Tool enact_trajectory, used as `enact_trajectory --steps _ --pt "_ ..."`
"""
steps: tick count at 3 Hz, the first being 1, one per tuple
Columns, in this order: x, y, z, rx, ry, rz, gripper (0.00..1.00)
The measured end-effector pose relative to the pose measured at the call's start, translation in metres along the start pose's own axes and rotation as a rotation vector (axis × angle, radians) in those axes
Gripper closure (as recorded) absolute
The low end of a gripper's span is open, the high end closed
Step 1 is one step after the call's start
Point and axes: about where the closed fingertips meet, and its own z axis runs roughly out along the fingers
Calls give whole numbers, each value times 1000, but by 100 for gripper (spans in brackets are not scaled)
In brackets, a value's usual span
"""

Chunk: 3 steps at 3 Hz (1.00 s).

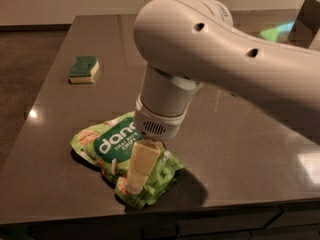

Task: Pick green rice chip bag

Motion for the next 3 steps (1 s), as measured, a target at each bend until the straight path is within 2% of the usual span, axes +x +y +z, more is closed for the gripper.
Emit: enact_trajectory --steps 1,3 --pt "-2 -2 -1 2 1 2 37" --pt "-2 -23 -25 48 -23 2 83"
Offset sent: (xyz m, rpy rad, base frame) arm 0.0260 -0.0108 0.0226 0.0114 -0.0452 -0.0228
